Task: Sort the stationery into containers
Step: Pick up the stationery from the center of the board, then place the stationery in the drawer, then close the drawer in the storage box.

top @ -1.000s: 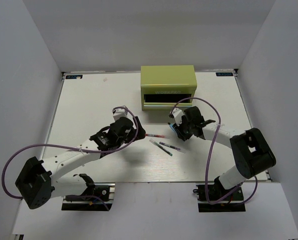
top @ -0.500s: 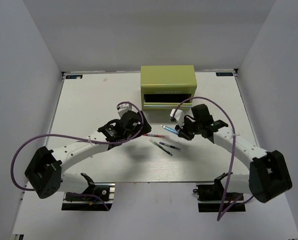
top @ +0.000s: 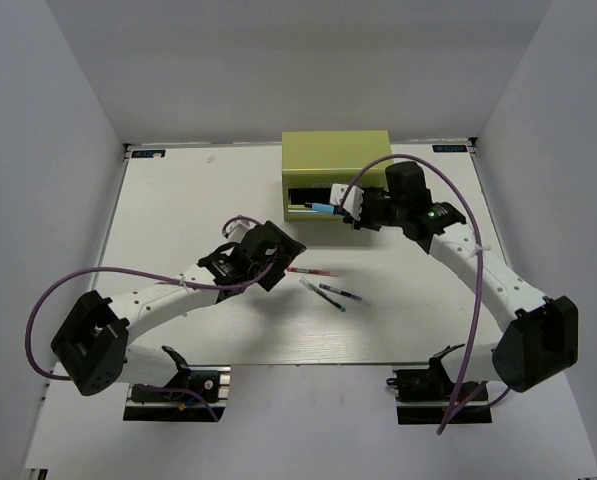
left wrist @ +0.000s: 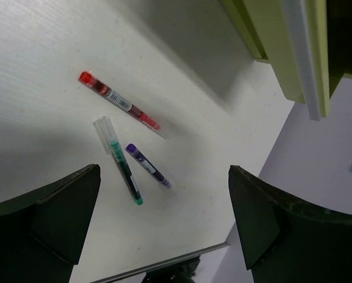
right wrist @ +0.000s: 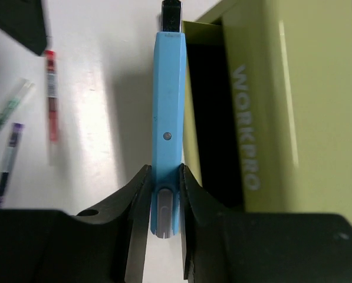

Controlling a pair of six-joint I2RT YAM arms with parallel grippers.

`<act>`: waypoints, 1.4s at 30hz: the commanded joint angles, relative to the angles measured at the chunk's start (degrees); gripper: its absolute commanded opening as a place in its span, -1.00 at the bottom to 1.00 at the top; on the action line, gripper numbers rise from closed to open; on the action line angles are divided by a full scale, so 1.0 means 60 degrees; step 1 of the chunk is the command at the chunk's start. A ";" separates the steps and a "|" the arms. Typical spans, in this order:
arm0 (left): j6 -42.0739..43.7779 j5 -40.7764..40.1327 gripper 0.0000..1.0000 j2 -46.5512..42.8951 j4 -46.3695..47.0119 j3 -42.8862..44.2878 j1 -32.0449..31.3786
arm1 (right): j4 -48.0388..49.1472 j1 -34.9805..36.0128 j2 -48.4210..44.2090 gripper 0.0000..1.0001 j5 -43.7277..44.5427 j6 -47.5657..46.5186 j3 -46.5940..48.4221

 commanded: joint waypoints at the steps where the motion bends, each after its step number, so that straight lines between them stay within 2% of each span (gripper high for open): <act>1: -0.1738 0.0314 1.00 -0.0363 0.0574 -0.0392 0.0052 | 0.0524 -0.0066 0.0460 -0.81 0.0580 -0.1304 0.0906; 4: -0.2383 0.0315 1.00 -0.0276 0.0676 -0.0524 0.0052 | 0.0597 -0.0168 0.1148 -0.81 0.0873 -0.1845 0.1259; 12: -0.3014 0.0315 1.00 0.0412 0.1101 -0.0319 0.0052 | 0.0759 -0.0476 0.2275 -0.78 0.1107 -0.2361 0.1962; 14: -0.3219 0.0315 1.00 0.0705 0.1013 -0.0057 0.0052 | 0.0759 -0.0520 0.2393 -0.70 0.1181 -0.2448 0.2065; 18: -0.3541 0.0607 1.00 0.1129 0.0808 0.0179 0.0052 | 0.0759 -0.0623 0.2701 -0.33 0.1283 -0.2391 0.2313; 21: -0.3717 0.0709 1.00 0.1437 0.0808 0.0354 0.0052 | 0.0715 -0.0681 0.2760 -0.17 0.1240 -0.2390 0.2358; 27: -0.3805 0.0710 1.00 0.1922 0.0370 0.0983 0.0052 | 0.0701 -0.0798 0.2541 -0.06 0.0977 -0.1807 0.2300; 31: -0.3893 0.0710 0.95 0.2272 0.0004 0.1234 0.0052 | 0.0496 -0.0900 0.1811 -0.25 0.0099 -0.0591 0.2256; 35: -0.3981 0.0520 0.73 0.2638 -0.1486 0.2124 0.0052 | 0.0480 -0.0872 0.0945 -0.74 -0.0766 0.0872 0.1540; 39: -0.3981 0.0520 0.52 0.2918 -0.2268 0.2566 0.0140 | 0.0773 -0.0886 -0.0079 -0.96 -0.1134 0.1535 0.0207; 41: -0.3777 0.0418 0.50 0.2918 -0.2370 0.2465 0.0140 | 0.1023 -0.0886 -0.0301 -0.96 -0.0857 0.1668 -0.0466; 42: -0.3689 0.0417 0.50 0.2918 -0.2370 0.2464 0.0140 | 0.0805 -0.0915 -0.0301 -0.96 -0.0870 0.1232 -0.0512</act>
